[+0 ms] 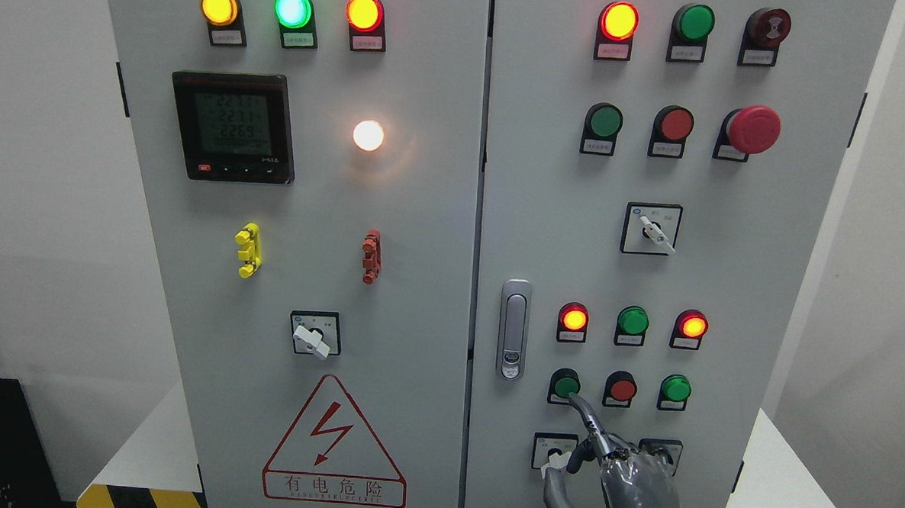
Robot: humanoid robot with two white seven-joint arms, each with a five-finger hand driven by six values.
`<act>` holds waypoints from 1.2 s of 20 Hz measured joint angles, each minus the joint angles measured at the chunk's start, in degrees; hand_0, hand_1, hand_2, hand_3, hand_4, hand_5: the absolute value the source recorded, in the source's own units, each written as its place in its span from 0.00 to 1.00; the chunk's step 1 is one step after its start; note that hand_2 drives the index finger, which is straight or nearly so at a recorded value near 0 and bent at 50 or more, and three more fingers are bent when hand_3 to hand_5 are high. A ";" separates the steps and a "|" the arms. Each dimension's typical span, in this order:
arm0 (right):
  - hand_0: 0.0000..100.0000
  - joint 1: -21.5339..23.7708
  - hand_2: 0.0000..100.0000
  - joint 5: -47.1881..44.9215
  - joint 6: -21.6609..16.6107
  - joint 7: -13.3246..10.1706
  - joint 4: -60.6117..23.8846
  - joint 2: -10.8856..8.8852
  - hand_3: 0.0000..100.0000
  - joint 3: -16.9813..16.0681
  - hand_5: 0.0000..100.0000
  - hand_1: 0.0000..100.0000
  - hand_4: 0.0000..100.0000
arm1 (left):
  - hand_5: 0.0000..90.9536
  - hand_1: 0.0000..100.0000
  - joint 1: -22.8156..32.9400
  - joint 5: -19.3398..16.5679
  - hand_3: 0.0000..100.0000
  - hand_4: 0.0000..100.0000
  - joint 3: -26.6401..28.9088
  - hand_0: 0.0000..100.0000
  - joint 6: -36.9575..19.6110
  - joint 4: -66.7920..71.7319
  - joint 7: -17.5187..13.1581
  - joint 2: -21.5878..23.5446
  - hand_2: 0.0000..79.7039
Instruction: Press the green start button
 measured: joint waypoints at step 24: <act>0.60 8.95 0.00 -33.47 4.25 4.74 -7.02 -0.02 0.02 3.44 0.00 0.17 0.00 | 0.00 0.56 0.00 0.00 0.00 0.00 0.00 0.12 0.00 0.00 0.00 0.00 0.00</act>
